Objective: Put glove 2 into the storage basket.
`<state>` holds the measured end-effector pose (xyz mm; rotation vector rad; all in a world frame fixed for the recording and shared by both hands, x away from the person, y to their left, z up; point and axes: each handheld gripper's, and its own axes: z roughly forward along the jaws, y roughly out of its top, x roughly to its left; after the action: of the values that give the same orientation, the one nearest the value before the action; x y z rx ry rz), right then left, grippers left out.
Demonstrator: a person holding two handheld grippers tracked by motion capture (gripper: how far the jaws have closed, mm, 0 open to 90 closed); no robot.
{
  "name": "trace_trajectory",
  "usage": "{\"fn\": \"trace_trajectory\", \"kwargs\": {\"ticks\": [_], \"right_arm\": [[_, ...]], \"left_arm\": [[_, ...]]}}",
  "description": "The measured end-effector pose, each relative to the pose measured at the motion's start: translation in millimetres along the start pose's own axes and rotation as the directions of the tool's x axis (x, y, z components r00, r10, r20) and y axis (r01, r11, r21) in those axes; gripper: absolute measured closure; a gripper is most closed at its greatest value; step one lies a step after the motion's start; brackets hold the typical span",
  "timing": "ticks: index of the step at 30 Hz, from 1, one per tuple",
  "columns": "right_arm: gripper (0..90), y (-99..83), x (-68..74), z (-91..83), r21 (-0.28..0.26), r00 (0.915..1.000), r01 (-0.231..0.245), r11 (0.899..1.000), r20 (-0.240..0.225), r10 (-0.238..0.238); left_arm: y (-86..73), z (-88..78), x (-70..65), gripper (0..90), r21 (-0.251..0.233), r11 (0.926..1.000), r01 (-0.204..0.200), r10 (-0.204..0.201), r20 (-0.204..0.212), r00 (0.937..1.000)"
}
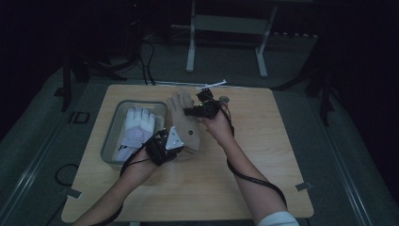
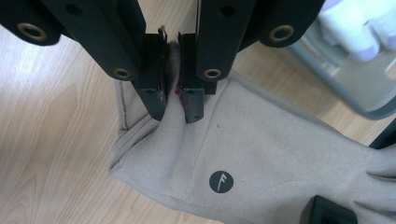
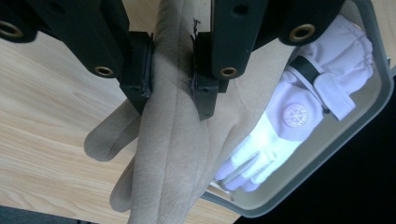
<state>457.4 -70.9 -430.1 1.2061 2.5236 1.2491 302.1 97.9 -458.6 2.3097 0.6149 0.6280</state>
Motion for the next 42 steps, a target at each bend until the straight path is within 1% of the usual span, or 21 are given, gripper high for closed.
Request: {"fn": "trace_trajectory", "kwargs": {"ticks": [5, 6, 8, 11, 13, 14, 16, 18, 20, 21, 22, 29, 30, 32, 33, 34, 36, 37, 39, 41, 42], "right_arm": [[73.7, 9.8, 13.0, 9.6, 0.002, 0.9998, 0.015, 1.000, -0.016, -0.015], [73.7, 9.8, 13.0, 9.6, 0.002, 0.9998, 0.015, 1.000, -0.016, -0.015], [73.6, 14.2, 19.8, 15.8, 0.004, 0.9994, 0.025, 1.000, -0.023, -0.024], [73.6, 18.5, 27.8, 22.6, 0.008, 0.9990, 0.032, 0.999, -0.031, -0.032], [73.6, 19.3, 29.6, 24.1, 0.008, 0.9989, 0.036, 0.999, -0.031, -0.036], [73.6, 21.7, 34.2, 28.7, 0.010, 0.9985, 0.038, 0.999, -0.040, -0.038], [73.6, 23.7, 37.6, 32.6, 0.013, 0.9982, 0.041, 0.999, -0.045, -0.041], [73.6, 26.2, 41.9, 37.0, 0.017, 0.9977, 0.050, 0.999, -0.046, -0.049], [73.6, 28.9, 46.2, 41.1, 0.020, 0.9971, 0.060, 0.998, -0.048, -0.059], [73.6, 30.6, 48.7, 43.3, 0.024, 0.9968, 0.063, 0.998, -0.051, -0.062], [73.7, 32.2, 51.2, 45.6, 0.023, 0.9966, 0.066, 0.998, -0.051, -0.065], [73.6, 43.6, 71.5, 64.2, 0.035, 0.9928, 0.102, 0.994, -0.067, -0.099], [73.6, 45.1, 74.4, 66.8, 0.035, 0.9925, 0.105, 0.994, -0.067, -0.102], [73.6, 47.3, 80.0, 72.3, 0.038, 0.9916, 0.109, 0.993, -0.075, -0.106], [73.6, 48.0, 83.1, 75.2, 0.038, 0.9910, 0.116, 0.993, -0.072, -0.113], [73.6, 48.7, 86.1, 77.9, 0.042, 0.9898, 0.126, 0.991, -0.073, -0.122], [73.6, 50.8, 91.1, 83.1, 0.050, 0.9874, 0.147, 0.988, -0.066, -0.144], [73.6, 51.7, 93.1, 85.0, 0.053, 0.9868, 0.150, 0.987, -0.069, -0.146], [73.6, 52.5, 97.0, 89.4, 0.055, 0.9861, 0.154, 0.987, -0.072, -0.150], [73.6, 51.5, 97.9, 93.3, 0.054, 0.9860, 0.153, 0.987, -0.076, -0.149], [73.6, 50.7, 98.1, 96.0, 0.057, 0.9860, 0.151, 0.987, -0.081, -0.146]], "left_arm": [[-8.9, -13.0, 8.7, 84.1, 0.008, 0.9999, 0.011, -0.011, -0.020, 0.9997], [-8.9, -13.0, 8.7, 84.1, 0.008, 0.9999, 0.011, -0.011, -0.020, 0.9997], [-15.6, -19.5, 13.9, 84.1, 0.010, 0.9996, 0.028, -0.028, -0.026, 0.9993], [-20.9, -23.8, 17.5, 84.1, 0.014, 0.9992, 0.038, -0.037, -0.028, 0.9989], [-25.0, -26.7, 20.2, 84.1, 0.018, 0.9988, 0.045, -0.045, -0.027, 0.9986], [-29.9, -29.8, 24.0, 84.0, 0.015, 0.9979, 0.062, -0.062, -0.029, 0.9977], [-32.0, -31.0, 25.1, 84.1, 0.021, 0.9978, 0.063, -0.063, -0.033, 0.9975], [-38.4, -34.9, 27.9, 84.1, 0.024, 0.9971, 0.072, -0.071, -0.045, 0.9965], [-42.5, -37.8, 30.5, 84.0, 0.025, 0.9963, 0.082, -0.081, -0.048, 0.9956], [-44.4, -39.6, 31.5, 84.0, 0.029, 0.9963, 0.082, -0.080, -0.058, 0.9951], [-44.4, -39.6, 31.5, 84.0, 0.029, 0.9963, 0.082, -0.080, -0.058, 0.9951], [-63.0, -56.3, 43.4, 84.1, 0.045, 0.9924, 0.114, -0.110, -0.091, 0.9897], [-65.5, -58.5, 45.2, 84.1, 0.044, 0.9915, 0.122, -0.118, -0.090, 0.9890], [-70.5, -63.1, 48.3, 84.0, 0.048, 0.9905, 0.129, -0.124, -0.097, 0.9876], [-70.5, -63.1, 48.3, 84.0, 0.048, 0.9905, 0.129, -0.124, -0.097, 0.9876], [-75.2, -66.6, 51.2, 84.0, 0.055, 0.9893, 0.135, -0.129, -0.103, 0.9863], [-79.3, -69.6, 53.8, 84.0, 0.066, 0.9885, 0.136, -0.128, -0.112, 0.9855], [-81.0, -71.2, 55.0, 84.0, 0.068, 0.9875, 0.143, -0.134, -0.115, 0.9843], [-83.4, -73.0, 56.0, 84.0, 0.074, 0.9871, 0.142, -0.133, -0.117, 0.9842], [-84.5, -73.2, 55.9, 84.0, 0.074, 0.9868, 0.145, -0.135, -0.117, 0.9839], [-86.5, -72.4, 56.0, 84.0, 0.083, 0.9861, 0.144, -0.135, -0.113, 0.9844]]}}
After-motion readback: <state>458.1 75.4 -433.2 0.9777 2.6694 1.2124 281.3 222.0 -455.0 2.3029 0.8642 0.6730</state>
